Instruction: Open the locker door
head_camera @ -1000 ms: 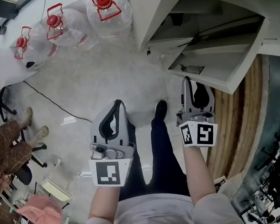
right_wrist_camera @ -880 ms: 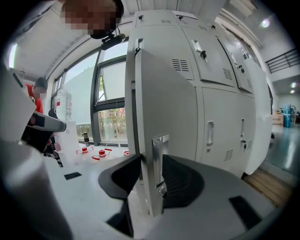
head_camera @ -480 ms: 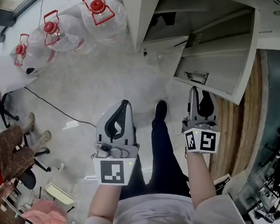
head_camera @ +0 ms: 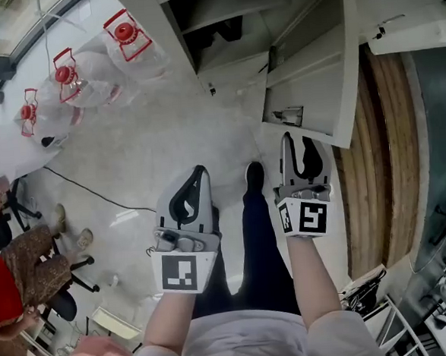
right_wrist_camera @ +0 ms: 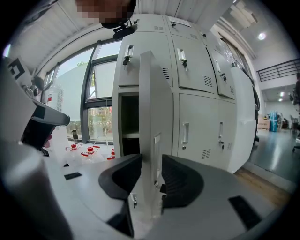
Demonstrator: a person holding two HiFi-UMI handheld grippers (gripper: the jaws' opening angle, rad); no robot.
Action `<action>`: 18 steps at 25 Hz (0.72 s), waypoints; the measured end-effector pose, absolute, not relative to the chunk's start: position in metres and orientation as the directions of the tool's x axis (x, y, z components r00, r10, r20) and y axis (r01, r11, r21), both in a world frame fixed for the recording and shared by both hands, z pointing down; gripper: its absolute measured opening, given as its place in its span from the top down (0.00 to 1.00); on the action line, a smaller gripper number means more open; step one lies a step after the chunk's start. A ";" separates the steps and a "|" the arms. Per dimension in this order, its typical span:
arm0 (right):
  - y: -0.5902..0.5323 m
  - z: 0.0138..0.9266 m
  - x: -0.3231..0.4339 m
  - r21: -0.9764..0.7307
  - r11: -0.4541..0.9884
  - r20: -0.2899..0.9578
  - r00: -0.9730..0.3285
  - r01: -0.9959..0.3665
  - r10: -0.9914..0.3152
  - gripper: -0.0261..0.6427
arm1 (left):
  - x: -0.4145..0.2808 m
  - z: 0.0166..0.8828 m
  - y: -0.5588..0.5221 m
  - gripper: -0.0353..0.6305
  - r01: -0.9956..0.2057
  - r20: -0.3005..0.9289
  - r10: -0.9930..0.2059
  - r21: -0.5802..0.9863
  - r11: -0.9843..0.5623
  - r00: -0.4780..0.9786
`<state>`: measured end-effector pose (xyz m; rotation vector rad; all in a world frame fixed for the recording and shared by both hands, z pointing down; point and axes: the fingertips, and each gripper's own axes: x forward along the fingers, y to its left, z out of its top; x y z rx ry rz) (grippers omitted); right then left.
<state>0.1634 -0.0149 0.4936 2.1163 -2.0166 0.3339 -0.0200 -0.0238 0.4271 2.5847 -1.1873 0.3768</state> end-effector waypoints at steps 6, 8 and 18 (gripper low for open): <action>0.001 0.492 0.195 -0.041 -0.134 0.295 0.116 -0.990 -0.948 0.76 | 0.019 0.418 -0.020 0.93 -0.720 0.336 -0.654 0.127 -0.682 0.678; 0.007 0.492 0.209 -0.040 -0.157 0.295 0.139 -0.987 -0.946 0.77 | 0.032 0.416 -0.018 0.93 -0.705 0.334 -0.639 0.126 -0.698 0.693; 0.026 0.496 0.285 0.003 -0.295 0.311 0.281 -0.956 -0.908 0.78 | 0.084 0.426 -0.010 0.93 -0.635 0.352 -0.562 0.138 -0.760 0.749</action>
